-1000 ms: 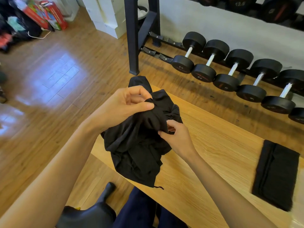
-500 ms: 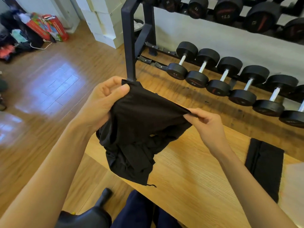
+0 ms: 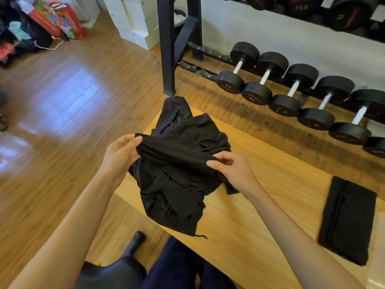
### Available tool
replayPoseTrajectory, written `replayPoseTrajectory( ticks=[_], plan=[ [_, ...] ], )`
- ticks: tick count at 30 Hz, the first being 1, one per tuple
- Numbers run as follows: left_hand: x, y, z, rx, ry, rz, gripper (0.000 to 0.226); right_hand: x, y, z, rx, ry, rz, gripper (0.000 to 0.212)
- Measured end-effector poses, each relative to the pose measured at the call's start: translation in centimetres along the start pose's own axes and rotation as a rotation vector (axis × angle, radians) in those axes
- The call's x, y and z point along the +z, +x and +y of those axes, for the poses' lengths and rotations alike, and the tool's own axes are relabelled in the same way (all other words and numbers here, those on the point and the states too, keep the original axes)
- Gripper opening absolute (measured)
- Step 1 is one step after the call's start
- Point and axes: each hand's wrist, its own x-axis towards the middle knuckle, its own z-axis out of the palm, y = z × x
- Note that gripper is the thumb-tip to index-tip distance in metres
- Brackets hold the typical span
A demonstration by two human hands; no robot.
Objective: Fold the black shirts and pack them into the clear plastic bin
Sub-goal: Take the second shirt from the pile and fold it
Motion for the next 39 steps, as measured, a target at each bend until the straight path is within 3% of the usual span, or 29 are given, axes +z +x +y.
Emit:
replayPoseTrajectory(
  ticks=[4, 9, 12, 14, 18, 24, 33, 39],
  plan=[
    [0.0, 1.1, -1.1, 0.052, 0.38, -0.06, 0.009, 2.0, 0.8, 0.6, -0.094, -0.084, 0.071, 0.007],
    [2.8, 1.0, -1.4, 0.325, 0.699, -0.437, 0.03, 3.5, 1.7, 0.3, -0.158, -0.103, 0.061, 0.008],
    [4.4, 1.6, -1.8, 0.335, 0.811, -0.635, 0.041, 3.8, 2.3, 0.2, -0.166, -0.113, 0.096, 0.009],
    [5.0, 2.1, -2.4, 0.311, 0.909, -0.679, 0.038, 3.8, 2.5, 0.1, -0.171, -0.126, 0.123, 0.009],
    [4.8, 2.6, -2.9, 0.336, 0.845, -0.557, 0.018, 3.8, 2.4, 0.5, -0.109, -0.143, 0.118, 0.017],
    [2.7, 3.7, -2.3, 0.288, 0.658, -0.286, 0.016, 3.5, 1.8, 2.9, 0.022, -0.287, 0.144, 0.02],
    [-1.3, 5.8, -1.1, 0.228, 0.394, 0.175, 0.015, 2.9, 1.8, 4.9, 0.001, -0.511, 0.234, 0.015],
    [-3.0, 6.8, -1.3, 0.165, 0.425, 0.236, 0.016, 2.3, 2.6, 4.4, 0.042, -0.429, 0.366, 0.011]
  ],
)
